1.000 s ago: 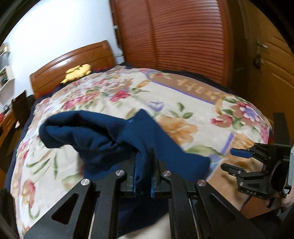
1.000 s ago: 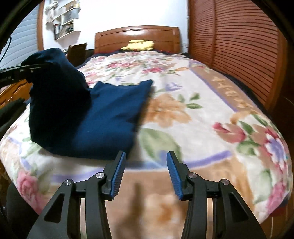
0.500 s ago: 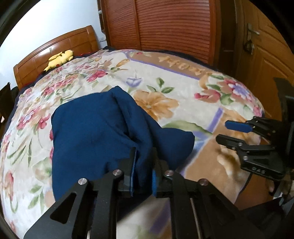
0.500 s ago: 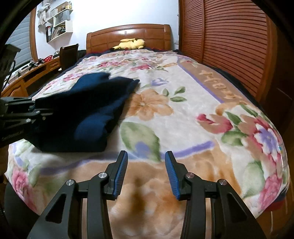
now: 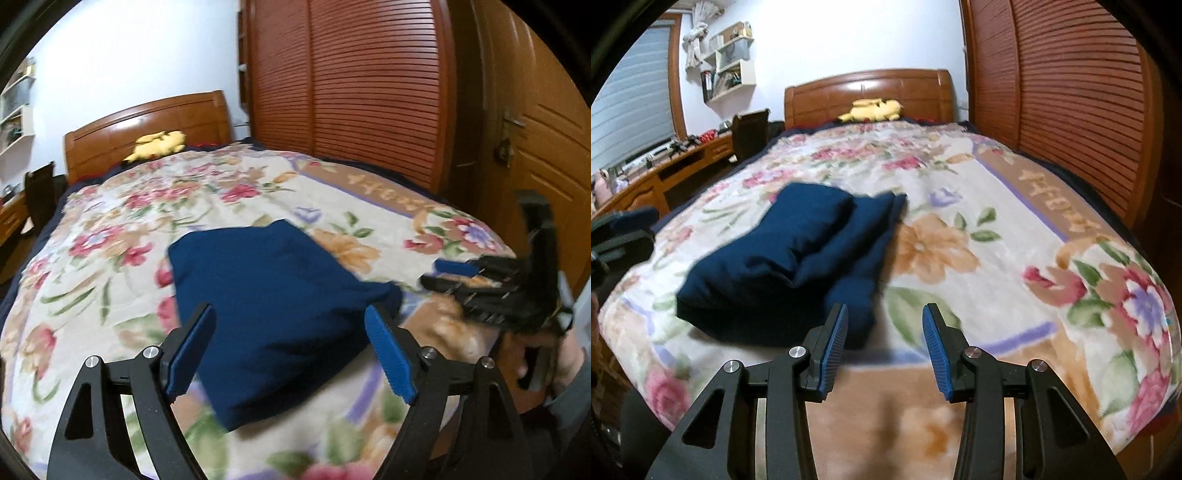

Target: Fold large clothes

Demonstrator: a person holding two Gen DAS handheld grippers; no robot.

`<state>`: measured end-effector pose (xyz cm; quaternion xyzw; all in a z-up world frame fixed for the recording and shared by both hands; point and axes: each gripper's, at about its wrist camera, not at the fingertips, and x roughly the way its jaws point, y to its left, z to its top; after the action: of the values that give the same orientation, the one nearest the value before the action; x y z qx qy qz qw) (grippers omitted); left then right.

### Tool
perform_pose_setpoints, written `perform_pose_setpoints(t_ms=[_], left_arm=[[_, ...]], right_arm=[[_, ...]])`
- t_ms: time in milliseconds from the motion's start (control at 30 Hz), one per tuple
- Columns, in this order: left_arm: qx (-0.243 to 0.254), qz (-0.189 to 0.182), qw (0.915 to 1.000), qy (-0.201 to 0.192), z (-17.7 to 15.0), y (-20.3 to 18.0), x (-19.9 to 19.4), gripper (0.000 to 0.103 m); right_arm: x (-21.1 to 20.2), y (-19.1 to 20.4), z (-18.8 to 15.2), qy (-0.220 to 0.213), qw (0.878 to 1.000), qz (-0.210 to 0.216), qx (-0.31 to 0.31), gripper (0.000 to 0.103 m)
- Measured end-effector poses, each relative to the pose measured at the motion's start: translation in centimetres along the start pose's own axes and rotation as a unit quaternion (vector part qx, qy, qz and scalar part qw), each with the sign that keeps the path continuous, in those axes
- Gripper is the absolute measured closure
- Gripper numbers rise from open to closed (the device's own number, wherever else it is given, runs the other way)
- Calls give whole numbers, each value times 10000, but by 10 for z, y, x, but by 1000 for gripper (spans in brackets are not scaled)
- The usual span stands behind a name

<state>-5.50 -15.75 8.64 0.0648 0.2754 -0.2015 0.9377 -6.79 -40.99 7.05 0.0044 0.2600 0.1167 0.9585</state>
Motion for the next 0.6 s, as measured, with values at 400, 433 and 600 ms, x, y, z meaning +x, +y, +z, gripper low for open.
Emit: perform_pose_setpoints(t_ms=[400, 433, 600], left_arm=[[-630, 319, 9973, 180, -51, 68, 0, 20], [-633, 366, 9972, 180, -54, 71, -1, 20], [-660, 461, 9966, 189, -65, 82, -7, 20]], right_arm=[[-10, 37, 13, -546, 9972, 476, -176, 47], [-6, 41, 13, -533, 9971, 489, -222, 44], [23, 56, 14, -273, 9974, 591, -322, 42]])
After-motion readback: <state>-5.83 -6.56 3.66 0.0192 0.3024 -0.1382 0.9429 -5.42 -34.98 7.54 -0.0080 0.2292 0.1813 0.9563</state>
